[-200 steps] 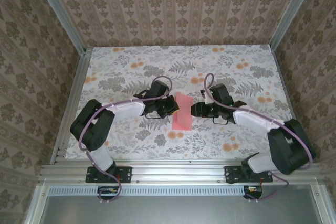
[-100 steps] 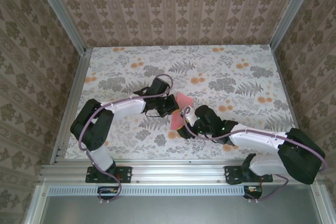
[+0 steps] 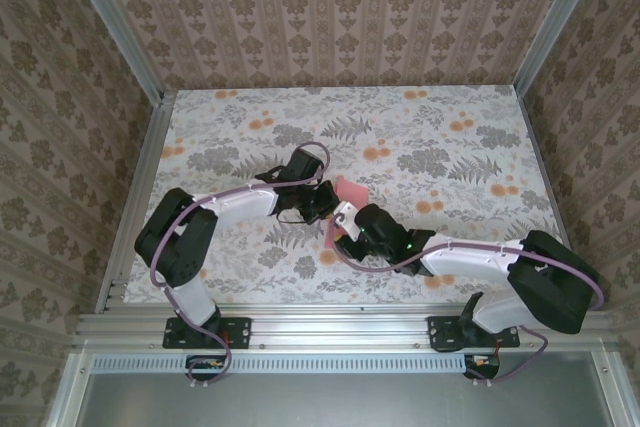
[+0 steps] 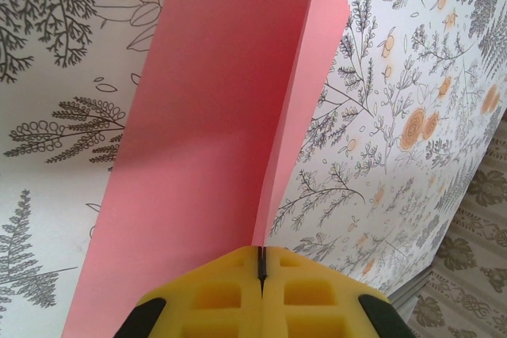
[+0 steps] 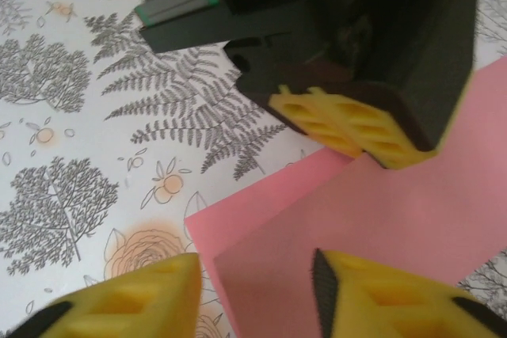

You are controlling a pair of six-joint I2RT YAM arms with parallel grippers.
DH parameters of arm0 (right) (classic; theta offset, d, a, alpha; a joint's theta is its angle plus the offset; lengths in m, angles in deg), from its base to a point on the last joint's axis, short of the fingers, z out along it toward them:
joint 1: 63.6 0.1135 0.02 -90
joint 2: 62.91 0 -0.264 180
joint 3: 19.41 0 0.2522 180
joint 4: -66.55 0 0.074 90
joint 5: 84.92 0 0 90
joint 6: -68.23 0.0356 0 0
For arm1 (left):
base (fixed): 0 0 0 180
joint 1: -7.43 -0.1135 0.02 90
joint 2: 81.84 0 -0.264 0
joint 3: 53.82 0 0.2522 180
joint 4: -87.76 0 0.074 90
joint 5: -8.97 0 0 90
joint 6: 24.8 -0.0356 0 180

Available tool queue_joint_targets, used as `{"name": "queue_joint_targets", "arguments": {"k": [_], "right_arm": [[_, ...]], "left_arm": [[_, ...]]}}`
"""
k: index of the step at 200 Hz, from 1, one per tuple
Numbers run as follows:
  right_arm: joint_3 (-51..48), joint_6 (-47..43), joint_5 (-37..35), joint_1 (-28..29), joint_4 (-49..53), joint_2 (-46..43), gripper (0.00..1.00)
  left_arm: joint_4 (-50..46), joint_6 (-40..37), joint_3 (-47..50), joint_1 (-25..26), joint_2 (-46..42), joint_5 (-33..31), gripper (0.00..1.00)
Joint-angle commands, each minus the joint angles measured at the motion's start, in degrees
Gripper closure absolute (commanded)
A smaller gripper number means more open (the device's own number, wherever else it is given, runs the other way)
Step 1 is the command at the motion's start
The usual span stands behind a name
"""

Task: Fold a paper plane with a square sheet of paper (pick it up from the middle)
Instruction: Fold the triangle a second time at the center of the table.

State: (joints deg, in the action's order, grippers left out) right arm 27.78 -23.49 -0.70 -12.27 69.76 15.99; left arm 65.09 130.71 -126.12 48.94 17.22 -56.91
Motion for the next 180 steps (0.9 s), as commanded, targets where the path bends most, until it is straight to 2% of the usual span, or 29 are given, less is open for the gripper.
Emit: {"name": "queue_joint_targets", "arguments": {"k": [1, 81, 110, 124, 141, 149, 166, 180], "right_arm": [[1.46, -0.97, -3.53, 0.35, 0.11, 0.38, 0.65], [1.51, 1.52, -2.93, 0.19, 2.01, 0.38, 0.96], [1.55, 2.04, -2.33, -0.16, 2.46, 0.37, 1.0], [1.4, 2.82, -0.94, -0.56, 2.39, 0.38, 1.0], [1.53, 4.9, 1.77, -1.2, 2.2, 0.38, 1.0], [1.63, 6.35, 3.3, -1.4, 1.95, 0.36, 1.0], [2.07, 10.21, 7.05, -1.74, 0.89, 1.81, 1.0], [2.71, 13.65, 9.71, -1.74, 0.12, 2.93, 1.0]], "left_arm": [[-1.64, -1.49, -1.34, -0.49, 0.71, 0.59, 0.99], [-2.68, -1.97, -1.4, -0.47, 0.16, 0.31, 0.96], [-3.39, -2.49, -1.57, -0.53, -0.42, -0.24, 0.91], [-4.79, -2.89, -1.66, -0.48, -1.1, -1.42, 0.79], [-7.05, -3.95, -1.68, -0.67, -2.63, -3.36, 0.68], [-8.73, -4.36, -1.4, -0.76, -3.9, -5.45, 0.59], [-11.6, -4.72, 0.28, -0.92, -7.62, -10.04, 0.46], [-12.98, -4.33, 2.54, -1.29, -11.32, -13.37, 0.39]]}}
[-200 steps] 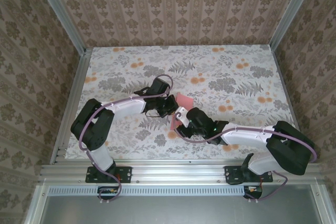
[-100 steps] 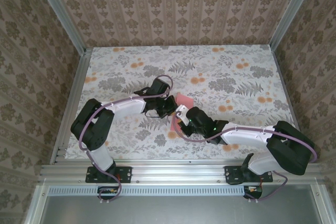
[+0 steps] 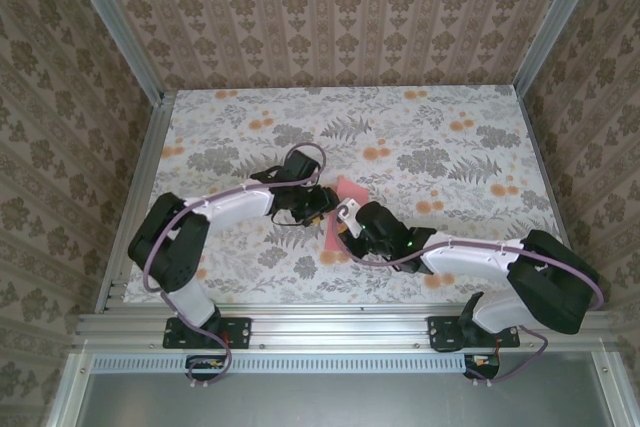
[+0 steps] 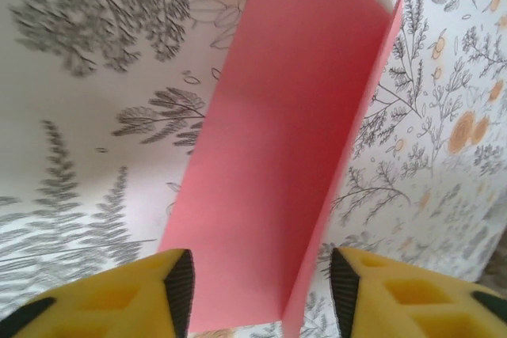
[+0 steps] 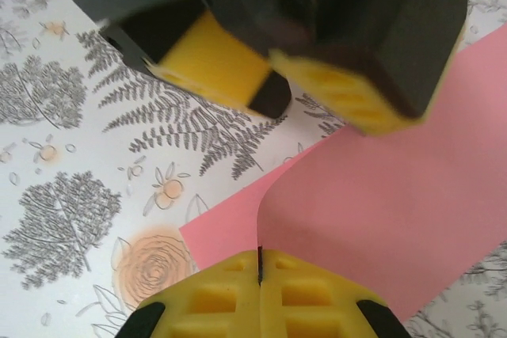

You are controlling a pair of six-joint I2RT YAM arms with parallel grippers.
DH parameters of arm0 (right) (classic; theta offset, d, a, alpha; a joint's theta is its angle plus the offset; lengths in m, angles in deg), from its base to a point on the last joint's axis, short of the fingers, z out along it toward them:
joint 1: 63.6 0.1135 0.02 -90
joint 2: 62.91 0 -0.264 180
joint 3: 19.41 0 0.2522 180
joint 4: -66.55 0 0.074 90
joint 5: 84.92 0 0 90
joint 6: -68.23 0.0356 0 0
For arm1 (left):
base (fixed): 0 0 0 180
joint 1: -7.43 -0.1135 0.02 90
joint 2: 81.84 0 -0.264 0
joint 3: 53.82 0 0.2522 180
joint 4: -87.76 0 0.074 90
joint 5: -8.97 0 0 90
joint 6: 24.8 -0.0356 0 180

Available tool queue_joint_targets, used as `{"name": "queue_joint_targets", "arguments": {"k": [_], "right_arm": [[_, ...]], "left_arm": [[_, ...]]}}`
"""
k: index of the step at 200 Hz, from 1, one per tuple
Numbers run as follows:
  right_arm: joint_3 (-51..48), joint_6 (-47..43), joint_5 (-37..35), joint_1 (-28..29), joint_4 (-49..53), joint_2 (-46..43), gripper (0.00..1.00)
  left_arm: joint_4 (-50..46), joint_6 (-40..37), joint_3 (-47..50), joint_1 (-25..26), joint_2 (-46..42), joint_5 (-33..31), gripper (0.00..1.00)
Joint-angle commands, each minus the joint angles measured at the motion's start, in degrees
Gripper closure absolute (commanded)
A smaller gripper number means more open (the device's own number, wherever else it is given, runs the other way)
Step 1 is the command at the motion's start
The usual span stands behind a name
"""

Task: Fold a paper plane with a square sheet of paper (pick it up from the middle)
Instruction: Fold the triangle a second time at the center of the table.

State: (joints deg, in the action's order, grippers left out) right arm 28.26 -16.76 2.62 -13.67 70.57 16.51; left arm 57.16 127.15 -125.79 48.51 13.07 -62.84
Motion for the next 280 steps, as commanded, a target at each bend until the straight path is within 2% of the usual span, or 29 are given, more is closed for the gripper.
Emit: {"name": "queue_joint_targets", "arguments": {"k": [1, 21, 54, 69, 100, 150, 201, 280], "right_arm": [[2.22, 7.15, 6.57, -0.35, -0.75, 2.5, 1.0], [2.24, 11.96, 9.02, -0.51, -3.95, 3.83, 1.0], [0.65, 17.64, 8.99, -1.73, -8.88, 5.04, 1.0], [-0.74, 20.6, 10.23, -3.21, -11.92, 5.3, 1.0], [-4.0, 25.94, 14.23, -6.5, -18.58, 6.59, 1.0], [-6.68, 29.79, 16.53, -8.86, -23.88, 8.74, 1.0], [-6.97, 29.48, 17.44, -10.79, -22.15, 9.04, 1.0], [-6.06, 26.59, 23.47, -15.08, -18.61, 9.67, 0.99]], "left_arm": [[-5.13, -0.69, 2.44, -0.88, -7.45, -7.68, 0.38], [-7.14, -0.56, 5.66, -1.36, -12.37, -11.33, 0.4], [-8.47, -0.1, 9.62, -1.29, -16.9, -12.14, 0.62], [-6.82, 0.11, 10.94, -0.43, -16.51, -10.35, 0.72], [-4.6, -1.2, 8.27, 3.41, -10.66, -7.4, 0.82], [-4.67, -0.95, 3.92, 5.85, -2.15, -7.44, 0.9], [-3.14, -1.16, 3.58, 6.03, 1.68, -6.51, 0.9], [-4.92, -2.67, 3.36, 6.11, 4.95, -7.59, 0.91]]}}
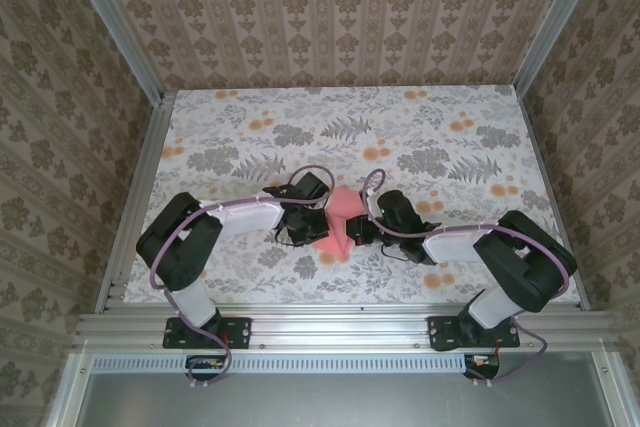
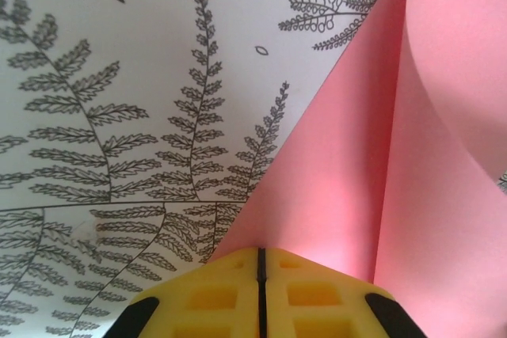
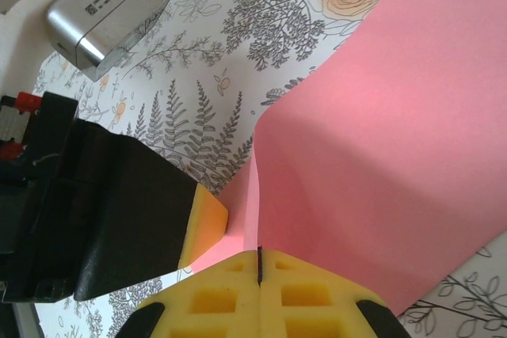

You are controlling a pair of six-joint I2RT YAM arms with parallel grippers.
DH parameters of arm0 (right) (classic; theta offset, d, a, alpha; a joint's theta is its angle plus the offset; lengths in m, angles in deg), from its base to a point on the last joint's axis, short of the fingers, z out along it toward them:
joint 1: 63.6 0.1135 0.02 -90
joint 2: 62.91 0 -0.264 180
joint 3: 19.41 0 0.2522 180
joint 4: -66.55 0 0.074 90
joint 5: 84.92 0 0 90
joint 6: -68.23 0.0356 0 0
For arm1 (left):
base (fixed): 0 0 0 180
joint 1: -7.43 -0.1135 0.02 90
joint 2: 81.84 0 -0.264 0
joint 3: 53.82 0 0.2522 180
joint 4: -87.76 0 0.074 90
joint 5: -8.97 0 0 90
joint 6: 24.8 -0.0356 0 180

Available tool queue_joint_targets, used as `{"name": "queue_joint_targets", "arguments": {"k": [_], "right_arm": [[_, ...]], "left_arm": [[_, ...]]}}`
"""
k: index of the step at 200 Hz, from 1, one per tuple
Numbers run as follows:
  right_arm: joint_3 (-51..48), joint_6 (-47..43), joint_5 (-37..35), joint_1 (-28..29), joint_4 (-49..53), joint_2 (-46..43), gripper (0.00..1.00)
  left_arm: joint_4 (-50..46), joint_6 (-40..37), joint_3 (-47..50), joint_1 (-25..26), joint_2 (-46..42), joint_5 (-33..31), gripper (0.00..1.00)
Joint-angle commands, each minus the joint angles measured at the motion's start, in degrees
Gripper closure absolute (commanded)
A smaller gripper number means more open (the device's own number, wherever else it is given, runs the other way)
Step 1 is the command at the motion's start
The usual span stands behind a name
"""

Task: Fold a paper plane with a square sheet of paper (pick it up from the middle)
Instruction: Fold the triangle a second time at the center of the table.

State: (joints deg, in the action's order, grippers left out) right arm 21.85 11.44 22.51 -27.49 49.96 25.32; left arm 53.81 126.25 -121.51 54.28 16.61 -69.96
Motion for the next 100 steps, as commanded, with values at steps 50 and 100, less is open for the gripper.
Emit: {"name": "queue_joint_targets", "arguments": {"k": [50, 100], "right_arm": [[3.23, -4.72, 7.49, -3.24, 5.41, 2.9, 0.98], [5.32, -7.19, 7.87, -3.77, 7.86, 4.49, 0.97]], "left_arm": [[-3.48, -3.07, -1.83, 0.51, 2.51, -1.31, 0.92], [-6.06, -4.33, -3.56, 1.03, 2.99, -2.82, 0.92]]}}
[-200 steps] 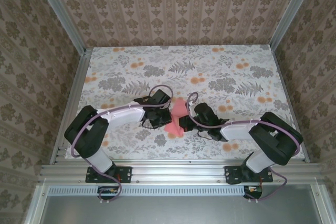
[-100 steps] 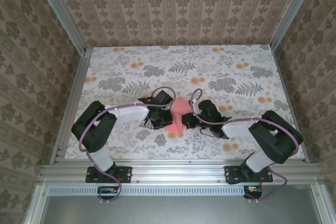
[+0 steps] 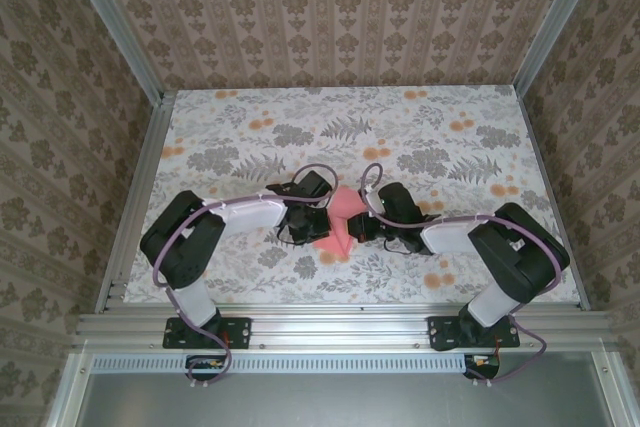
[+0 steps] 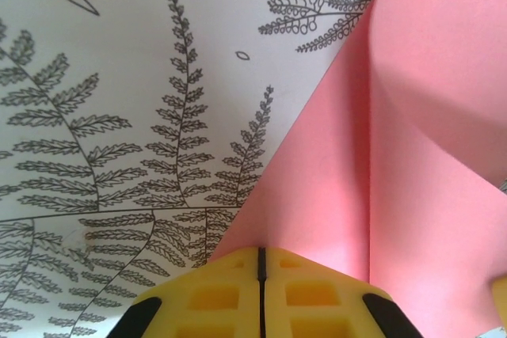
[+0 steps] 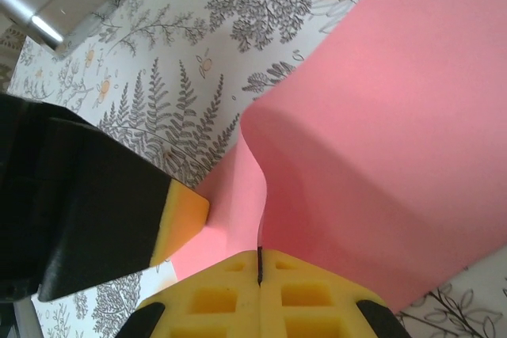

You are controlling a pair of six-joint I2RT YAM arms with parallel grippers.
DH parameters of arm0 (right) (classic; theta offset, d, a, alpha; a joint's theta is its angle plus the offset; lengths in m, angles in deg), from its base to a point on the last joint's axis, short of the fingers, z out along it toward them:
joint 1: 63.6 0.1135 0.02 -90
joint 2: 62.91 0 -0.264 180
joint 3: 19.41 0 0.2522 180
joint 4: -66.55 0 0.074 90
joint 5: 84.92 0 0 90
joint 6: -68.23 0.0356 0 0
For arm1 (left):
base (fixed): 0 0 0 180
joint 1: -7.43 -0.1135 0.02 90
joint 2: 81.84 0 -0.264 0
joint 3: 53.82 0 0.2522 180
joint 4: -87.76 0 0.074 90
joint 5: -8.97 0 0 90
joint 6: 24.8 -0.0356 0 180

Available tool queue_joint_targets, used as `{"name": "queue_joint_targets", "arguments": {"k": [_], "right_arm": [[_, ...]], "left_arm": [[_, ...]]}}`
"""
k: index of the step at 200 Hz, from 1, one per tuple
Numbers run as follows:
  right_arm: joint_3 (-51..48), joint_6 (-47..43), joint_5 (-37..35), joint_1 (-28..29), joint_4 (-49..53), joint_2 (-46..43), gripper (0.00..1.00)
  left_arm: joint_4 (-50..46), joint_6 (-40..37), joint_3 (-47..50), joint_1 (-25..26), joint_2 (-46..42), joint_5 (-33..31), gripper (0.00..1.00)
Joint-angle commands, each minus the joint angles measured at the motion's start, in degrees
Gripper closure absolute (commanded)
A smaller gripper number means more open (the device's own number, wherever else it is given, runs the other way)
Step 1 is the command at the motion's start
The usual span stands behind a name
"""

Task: Fold a paper plane with a square sheet of paper (pick it up from the middle)
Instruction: Fold the triangle a second time at the center of the table.

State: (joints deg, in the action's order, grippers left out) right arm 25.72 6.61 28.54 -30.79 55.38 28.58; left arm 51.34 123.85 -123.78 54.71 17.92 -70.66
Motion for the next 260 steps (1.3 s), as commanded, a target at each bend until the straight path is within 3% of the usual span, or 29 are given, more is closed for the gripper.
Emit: {"name": "queue_joint_targets", "arguments": {"k": [1, 260], "right_arm": [[1.47, -2.41, 1.84, -0.43, 2.52, 1.24, 0.97], [4.02, -10.36, -3.33, -0.65, 6.29, 3.99, 0.97]], "left_arm": [[-3.61, -1.9, -1.28, 0.6, 1.72, -2.16, 0.92], [-5.57, -2.55, -2.61, 1.4, 2.08, -3.22, 0.92]]}}
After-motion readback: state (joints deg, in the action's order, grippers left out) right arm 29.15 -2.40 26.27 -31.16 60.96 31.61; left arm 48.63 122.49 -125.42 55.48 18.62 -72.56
